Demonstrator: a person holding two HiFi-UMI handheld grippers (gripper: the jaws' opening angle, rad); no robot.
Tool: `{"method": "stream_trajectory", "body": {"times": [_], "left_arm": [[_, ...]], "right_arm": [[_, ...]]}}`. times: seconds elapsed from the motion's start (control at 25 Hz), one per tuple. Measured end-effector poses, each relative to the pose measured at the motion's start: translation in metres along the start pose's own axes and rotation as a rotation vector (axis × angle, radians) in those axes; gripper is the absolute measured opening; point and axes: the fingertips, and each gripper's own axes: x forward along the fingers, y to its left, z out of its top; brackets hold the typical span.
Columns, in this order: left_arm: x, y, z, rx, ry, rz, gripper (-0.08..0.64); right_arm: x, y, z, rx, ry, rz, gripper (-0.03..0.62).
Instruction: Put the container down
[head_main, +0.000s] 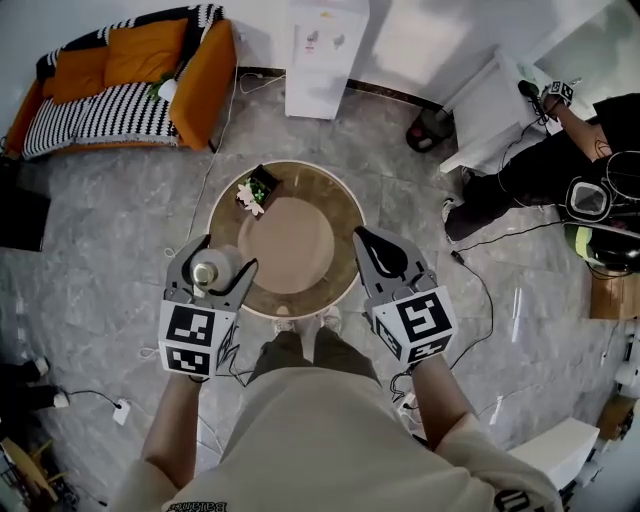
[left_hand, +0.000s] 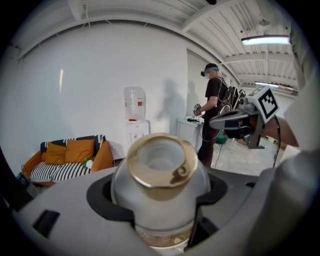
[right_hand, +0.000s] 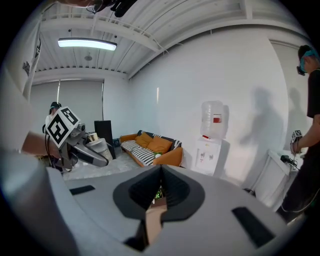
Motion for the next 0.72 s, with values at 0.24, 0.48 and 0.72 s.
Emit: {"method": "stream_trajectory", "body": {"times": [0.24, 0.48, 0.72], "left_arm": [[0.033, 0.016, -0.018, -0.024, 0.024, 0.043, 0.334], [0.077, 0.024, -0.056, -0.035, 0.065, 0.061, 0.334], [0.116, 0.036, -0.103, -0.094, 0.098, 0.083, 0.334]], "right_arm": [[0.034, -0.003, -0.018, -0.017, 0.014, 0.05, -0.003], [0.08, -0.002, -0.054, -0.043, 0.052, 0.08, -0.003], [0.12, 0.009, -0.101, -0.06, 0.095, 0.127, -0.003]]}}
